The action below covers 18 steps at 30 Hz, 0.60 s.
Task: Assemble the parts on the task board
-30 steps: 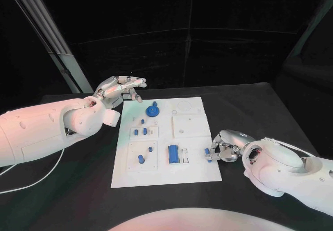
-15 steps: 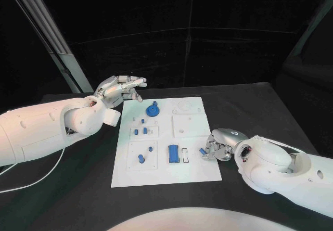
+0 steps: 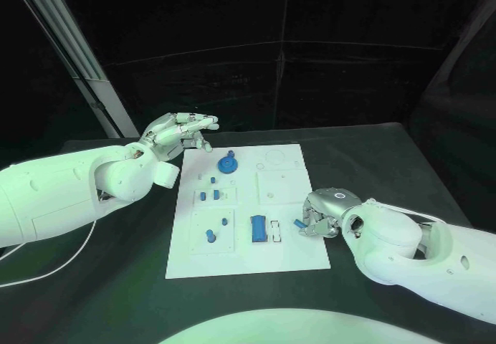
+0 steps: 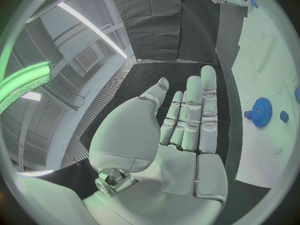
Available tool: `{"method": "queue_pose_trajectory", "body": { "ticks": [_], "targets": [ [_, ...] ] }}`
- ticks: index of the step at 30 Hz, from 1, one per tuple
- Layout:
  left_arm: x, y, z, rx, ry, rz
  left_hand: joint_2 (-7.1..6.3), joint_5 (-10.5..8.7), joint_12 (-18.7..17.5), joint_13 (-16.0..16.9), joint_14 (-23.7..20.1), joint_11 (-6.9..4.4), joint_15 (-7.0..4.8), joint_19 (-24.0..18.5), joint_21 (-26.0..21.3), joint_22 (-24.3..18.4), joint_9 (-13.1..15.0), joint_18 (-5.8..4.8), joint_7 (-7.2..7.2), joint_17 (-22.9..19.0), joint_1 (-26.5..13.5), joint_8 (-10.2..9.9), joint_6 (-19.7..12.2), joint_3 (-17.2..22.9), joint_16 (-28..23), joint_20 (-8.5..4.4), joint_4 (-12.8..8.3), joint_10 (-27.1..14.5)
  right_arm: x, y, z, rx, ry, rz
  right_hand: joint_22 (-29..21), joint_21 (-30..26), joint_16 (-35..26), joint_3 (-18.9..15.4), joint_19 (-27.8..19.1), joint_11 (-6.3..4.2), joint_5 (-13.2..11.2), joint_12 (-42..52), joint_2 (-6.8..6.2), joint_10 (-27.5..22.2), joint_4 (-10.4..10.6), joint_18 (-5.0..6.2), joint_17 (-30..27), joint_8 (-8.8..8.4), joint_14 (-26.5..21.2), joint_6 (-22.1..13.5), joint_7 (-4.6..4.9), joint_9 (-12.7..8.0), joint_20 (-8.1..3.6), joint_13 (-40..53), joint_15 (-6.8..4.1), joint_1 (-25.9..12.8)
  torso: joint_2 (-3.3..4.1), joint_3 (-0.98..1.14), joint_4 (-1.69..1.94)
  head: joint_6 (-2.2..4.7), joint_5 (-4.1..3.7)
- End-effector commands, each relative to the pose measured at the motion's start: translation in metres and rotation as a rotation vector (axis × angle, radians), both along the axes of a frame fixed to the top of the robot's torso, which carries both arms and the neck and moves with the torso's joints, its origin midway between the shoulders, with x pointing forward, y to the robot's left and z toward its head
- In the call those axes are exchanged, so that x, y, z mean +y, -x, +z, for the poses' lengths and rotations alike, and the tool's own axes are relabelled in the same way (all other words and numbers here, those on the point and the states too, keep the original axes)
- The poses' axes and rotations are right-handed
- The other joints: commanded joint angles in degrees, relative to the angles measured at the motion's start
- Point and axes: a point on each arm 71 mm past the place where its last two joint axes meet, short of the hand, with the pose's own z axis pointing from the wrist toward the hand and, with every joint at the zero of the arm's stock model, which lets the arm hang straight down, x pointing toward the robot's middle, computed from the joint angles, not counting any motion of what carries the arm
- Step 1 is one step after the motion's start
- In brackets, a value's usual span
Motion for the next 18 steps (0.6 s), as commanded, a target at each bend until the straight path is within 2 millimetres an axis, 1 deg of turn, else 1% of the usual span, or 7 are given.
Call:
{"method": "queue_pose_trajectory", "body": {
  "ticks": [1,3,6,9,11,14,18],
  "targets": [
    [-0.001,0.000,0.001,-0.001,0.008,-0.015,0.51,-0.08,0.18,-0.08,-0.46,-0.03,0.09,0.49,-0.09,-0.09,-0.01,0.75,-0.14,-0.09,0.05,0.21,-0.33,-0.32,0.25,-0.01,0.14,-0.23,-0.007,0.003,-0.014,0.063,0.086,-0.017,5.61,-0.18,-0.04,1.06,-0.16,-0.07,3.78,-0.17,1.24,-0.23,0.44,-0.15,0.43,-0.50,1.31,0.23,-0.18,-4.16,0.01,-0.01,0.09,0.34,-0.01,0.04,0.01,-0.01,-0.08],
    [-0.001,0.000,0.001,0.000,0.008,-0.015,0.51,-0.08,0.18,-0.08,-0.46,-0.03,0.09,0.49,-0.09,-0.09,-0.01,0.75,-0.14,-0.09,0.05,0.21,-0.33,-0.32,0.25,-0.01,0.14,-0.23,-0.007,0.003,-0.013,0.060,0.062,-0.025,5.89,-0.01,0.28,2.83,0.06,-0.29,4.24,0.11,2.94,0.01,0.46,-0.21,0.93,-0.89,1.44,0.43,-0.35,-4.34,-0.12,0.19,-0.08,1.42,-0.01,0.06,0.02,-0.04,-0.05],
    [-0.001,0.000,0.001,0.000,0.007,-0.014,0.51,-0.08,0.18,-0.08,-0.46,-0.03,0.09,0.49,-0.09,-0.09,-0.01,0.75,-0.14,-0.09,0.05,0.21,-0.33,-0.32,0.25,-0.01,0.14,-0.23,-0.006,0.004,-0.011,0.055,0.018,-0.039,6.31,0.25,0.71,6.82,0.39,-0.35,0.17,0.25,4.17,0.21,0.12,-0.31,1.64,-1.99,1.61,1.04,-0.42,-4.84,-0.42,0.35,-0.24,3.46,0.00,0.10,-0.01,-0.02,0.05],
    [-0.001,0.000,0.001,0.001,0.007,-0.015,0.51,-0.08,0.18,-0.08,-0.46,-0.03,0.09,0.49,-0.09,-0.09,-0.01,0.75,-0.14,-0.09,0.05,0.21,-0.33,-0.32,0.25,-0.01,0.14,-0.23,-0.004,0.005,-0.008,0.048,-0.041,-0.057,6.72,0.50,1.07,10.14,0.70,-0.42,0.30,0.56,3.44,0.51,-0.07,-0.42,2.23,-2.98,1.72,1.82,-0.46,-5.22,-0.41,0.61,-0.26,4.06,-0.01,0.09,-0.03,-0.05,0.10],
    [-0.001,0.000,0.001,0.001,0.007,-0.015,0.51,-0.08,0.18,-0.08,-0.46,-0.03,0.09,0.49,-0.09,-0.09,-0.01,0.75,-0.14,-0.09,0.05,0.21,-0.33,-0.32,0.25,-0.01,0.14,-0.23,-0.004,0.006,-0.005,0.042,-0.078,-0.069,6.87,0.58,1.19,14.09,0.80,-0.26,-0.01,0.51,1.45,0.74,0.35,-0.44,2.49,-4.31,1.72,2.65,-0.43,-5.64,-0.39,0.67,-0.24,2.99,-0.01,0.09,-0.03,-0.05,0.09],
    [-0.001,0.000,0.001,0.001,0.007,-0.016,0.51,-0.08,0.18,-0.08,-0.46,-0.03,0.09,0.49,-0.09,-0.09,-0.01,0.75,-0.14,-0.09,0.05,0.21,-0.33,-0.32,0.25,-0.01,0.14,-0.23,-0.003,0.008,-0.002,0.036,-0.134,-0.088,7.03,0.67,1.30,15.36,0.91,-0.39,-0.26,0.76,0.92,0.97,0.53,-0.49,2.69,-4.52,1.76,3.20,-0.52,-5.65,-0.35,0.85,-0.21,2.44,-0.02,0.10,-0.05,-0.07,0.08],
    [-0.001,0.000,0.001,0.001,0.007,-0.017,0.55,-0.08,0.24,-0.09,-0.48,-0.02,0.10,0.49,-0.12,-0.12,-0.01,0.75,-0.14,-0.12,0.03,0.25,-0.34,-0.37,0.27,0.00,0.16,-0.25,-0.003,0.010,0.002,0.042,-0.221,-0.114,7.42,0.90,1.61,18.39,1.19,-0.41,-0.25,1.17,-1.23,1.39,1.06,-0.59,3.23,-5.37,1.87,4.10,-0.62,-5.72,-0.34,1.22,-0.25,0.39,-0.03,0.06,0.00,-0.02,0.04]
  ]
}}
